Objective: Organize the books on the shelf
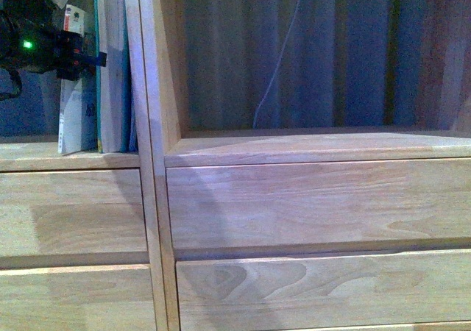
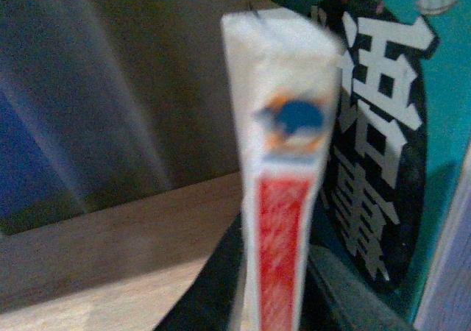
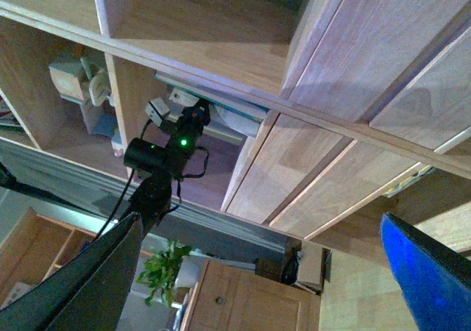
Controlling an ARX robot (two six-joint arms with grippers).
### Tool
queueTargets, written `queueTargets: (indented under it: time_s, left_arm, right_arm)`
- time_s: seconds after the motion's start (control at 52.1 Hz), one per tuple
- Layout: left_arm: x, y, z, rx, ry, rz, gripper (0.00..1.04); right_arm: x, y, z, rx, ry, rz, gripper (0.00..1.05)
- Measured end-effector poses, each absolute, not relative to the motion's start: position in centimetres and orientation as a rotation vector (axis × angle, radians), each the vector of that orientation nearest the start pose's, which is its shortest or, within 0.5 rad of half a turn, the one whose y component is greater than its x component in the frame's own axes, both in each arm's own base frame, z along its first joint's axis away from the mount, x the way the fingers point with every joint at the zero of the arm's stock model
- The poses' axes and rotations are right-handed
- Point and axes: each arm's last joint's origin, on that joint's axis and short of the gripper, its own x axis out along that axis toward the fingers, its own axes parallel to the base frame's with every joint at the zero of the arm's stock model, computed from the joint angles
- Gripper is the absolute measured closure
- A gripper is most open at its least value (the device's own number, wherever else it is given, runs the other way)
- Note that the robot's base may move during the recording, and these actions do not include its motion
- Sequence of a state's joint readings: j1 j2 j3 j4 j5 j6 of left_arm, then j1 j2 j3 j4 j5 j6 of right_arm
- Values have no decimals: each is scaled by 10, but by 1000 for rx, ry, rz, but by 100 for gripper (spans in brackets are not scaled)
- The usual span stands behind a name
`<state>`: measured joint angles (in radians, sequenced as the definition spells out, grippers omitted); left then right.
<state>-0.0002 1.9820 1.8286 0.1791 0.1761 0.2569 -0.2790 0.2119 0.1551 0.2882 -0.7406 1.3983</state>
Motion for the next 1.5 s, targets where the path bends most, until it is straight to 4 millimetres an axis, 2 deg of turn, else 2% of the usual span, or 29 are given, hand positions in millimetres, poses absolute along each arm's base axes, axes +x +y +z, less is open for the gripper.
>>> queueTargets:
  time_s: [0.173, 0.25, 0.384, 0.422, 0.71, 0.902, 0.979, 1.075, 1.209, 1.401, 1.497]
  left_arm:
    - [473, -6, 371, 267, -53, -182, 57]
    - [473, -6, 371, 269, -53, -179, 42]
    - [471, -2, 369, 287, -56, -174, 11]
    - [470, -2, 368, 293, -53, -176, 6]
    - [463, -4, 362, 313, -36, -203, 7]
    - [447, -10, 360, 317, -35, -236, 7]
    - [438, -19, 359, 319, -42, -298, 7]
    - [422, -38, 358, 316, -45, -342, 7]
    - [400, -39, 359, 321, -60, -359, 7]
    - [351, -37, 363, 329, -98, -414, 7]
    - [337, -33, 365, 331, -110, -418, 7]
  right_arm:
    - [98, -8, 226, 1250, 144, 520, 7]
    - [98, -8, 226, 1250, 144, 520, 7]
    - [98, -8, 226, 1250, 144, 521, 7]
    - [98, -8, 226, 1250, 145, 522, 7]
    - [98, -7, 226, 1251, 145, 526, 7]
    - [98, -6, 227, 1248, 142, 532, 7]
    - [98, -5, 227, 1250, 143, 536, 7]
    - [98, -5, 228, 1245, 138, 547, 7]
    - [98, -5, 229, 1240, 132, 552, 7]
    - [99, -1, 227, 1256, 145, 554, 7]
    - [99, -1, 227, 1253, 146, 556, 7]
